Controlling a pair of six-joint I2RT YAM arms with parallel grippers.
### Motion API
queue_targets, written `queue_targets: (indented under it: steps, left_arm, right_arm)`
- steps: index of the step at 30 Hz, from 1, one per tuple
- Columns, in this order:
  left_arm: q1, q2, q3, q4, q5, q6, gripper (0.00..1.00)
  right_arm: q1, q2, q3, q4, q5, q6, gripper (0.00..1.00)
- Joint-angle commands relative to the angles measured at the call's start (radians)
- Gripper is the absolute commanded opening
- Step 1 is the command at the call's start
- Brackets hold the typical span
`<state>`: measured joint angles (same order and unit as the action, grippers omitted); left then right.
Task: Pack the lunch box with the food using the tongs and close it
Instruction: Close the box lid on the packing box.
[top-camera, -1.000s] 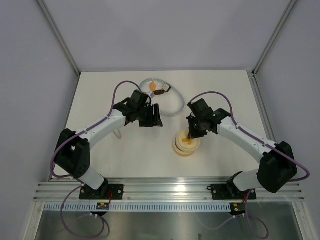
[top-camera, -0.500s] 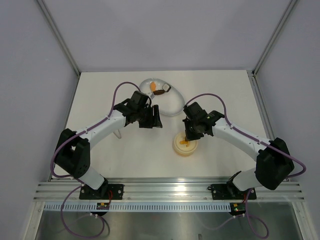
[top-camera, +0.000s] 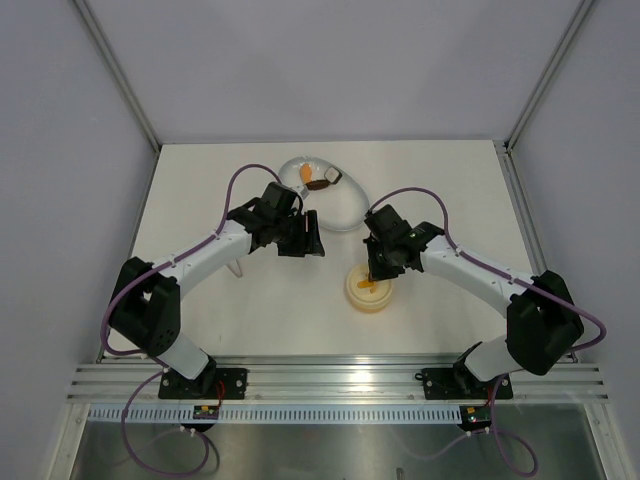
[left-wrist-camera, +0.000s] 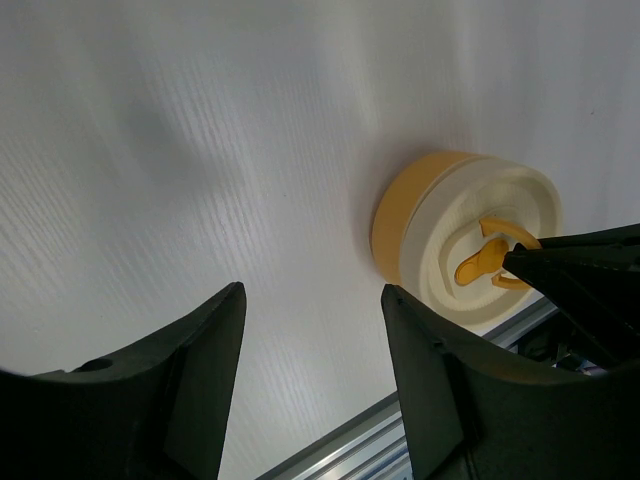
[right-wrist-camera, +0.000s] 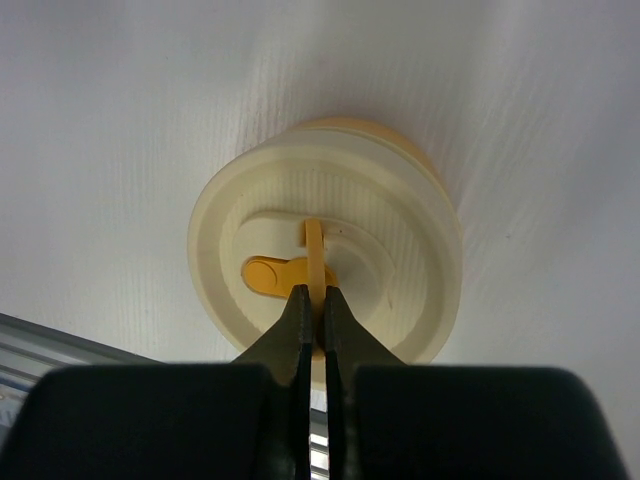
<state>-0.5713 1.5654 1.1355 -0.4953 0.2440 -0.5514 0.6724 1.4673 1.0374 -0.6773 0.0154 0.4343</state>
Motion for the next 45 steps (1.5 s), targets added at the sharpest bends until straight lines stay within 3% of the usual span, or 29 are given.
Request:
queue_targets:
  steps: [1, 18, 45]
  left_arm:
    - [-0.004, -0.018, -0.002, 0.040, 0.020, -0.002, 0.60]
    - [-0.004, -0.007, 0.003, 0.038, 0.026, 0.001, 0.60]
    - [-0.006, 0.004, -0.002, 0.037, 0.021, -0.001, 0.60]
  right_arm:
    - [0.009, -0.004, -0.011, 0.016, 0.015, 0.007, 0.00]
    - [0.009, -0.104, -0.042, 0.042, -0.043, -0.003, 0.00]
    - [-0.036, -0.127, -0.131, 0.114, -0.068, -0.003, 0.00]
